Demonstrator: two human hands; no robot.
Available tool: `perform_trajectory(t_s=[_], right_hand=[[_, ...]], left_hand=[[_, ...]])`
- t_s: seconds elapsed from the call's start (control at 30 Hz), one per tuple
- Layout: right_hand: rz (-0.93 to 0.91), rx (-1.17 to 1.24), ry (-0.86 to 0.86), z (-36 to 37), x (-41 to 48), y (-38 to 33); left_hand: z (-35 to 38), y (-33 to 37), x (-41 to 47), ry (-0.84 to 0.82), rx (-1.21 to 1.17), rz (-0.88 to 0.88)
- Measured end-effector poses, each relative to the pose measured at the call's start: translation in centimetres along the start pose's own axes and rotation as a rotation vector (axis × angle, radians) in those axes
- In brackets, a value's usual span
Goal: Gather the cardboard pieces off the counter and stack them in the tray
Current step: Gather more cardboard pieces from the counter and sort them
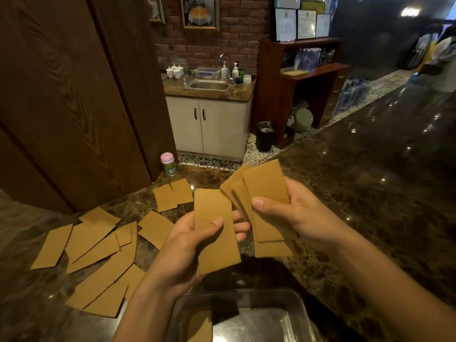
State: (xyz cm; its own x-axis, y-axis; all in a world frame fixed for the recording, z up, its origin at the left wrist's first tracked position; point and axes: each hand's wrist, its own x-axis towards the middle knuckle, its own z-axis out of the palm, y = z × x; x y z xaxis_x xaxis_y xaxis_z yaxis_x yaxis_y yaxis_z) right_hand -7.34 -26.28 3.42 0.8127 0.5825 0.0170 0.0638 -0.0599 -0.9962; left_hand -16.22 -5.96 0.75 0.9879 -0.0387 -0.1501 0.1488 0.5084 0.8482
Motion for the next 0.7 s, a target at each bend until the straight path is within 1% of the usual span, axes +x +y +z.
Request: perform_trajectory(t_s=[0.03,0.1,0.17,0.23,0.27,0.4,0.47,0.53,0.6,0.63,0.7], right_hand=[[0.002,0.096,0.071,0.0,-0.1,0.2],[0.016,0.263,0.179,-0.1,-0.5,0.5],[0.029,0.357,0.201,0.0,-0.9,0.9],[0.042,0.378,0.154,0.3,-1.2,1.1],[0.051,0.355,0.109,0.5,-1.2,1.0],[0.134,0.200,-0.084,0.0,-0.3,0.3],[0.183,0.120,-0.165,-0.4,0.2,-0.4],[0.167,0.046,-0.197,-0.5,0.3,-1.0],[0.099,0.046,-0.123,-0.2,0.3,-1.2],[0.072,0.074,-0.050,0.1,0.3,-1.2],[0.034,0.114,0.111,0.6,0.2,-0.9]], left_hand=[[0.0,0.2,-0.1,-0.013,-0.047,0.008],[0.0,0.3,-0.2,0.003,0.003,0.059],[-0.4,0.2,0.1,0.036,0.097,0.113],[-0.6,0.1,0.2,0.034,0.162,0.114],[-0.6,0.0,0.2,0.007,0.208,0.108],[-0.3,0.1,0.3,-0.159,0.413,0.117],[-0.3,0.2,0.3,-0.193,0.445,0.096],[-0.4,0.1,0.3,-0.198,0.431,0.070],[-0.6,-0.2,0.4,-0.153,0.362,0.095],[-0.6,-0.3,0.4,-0.094,0.301,0.124],[-0.6,-0.4,0.8,0.111,0.141,0.183]])
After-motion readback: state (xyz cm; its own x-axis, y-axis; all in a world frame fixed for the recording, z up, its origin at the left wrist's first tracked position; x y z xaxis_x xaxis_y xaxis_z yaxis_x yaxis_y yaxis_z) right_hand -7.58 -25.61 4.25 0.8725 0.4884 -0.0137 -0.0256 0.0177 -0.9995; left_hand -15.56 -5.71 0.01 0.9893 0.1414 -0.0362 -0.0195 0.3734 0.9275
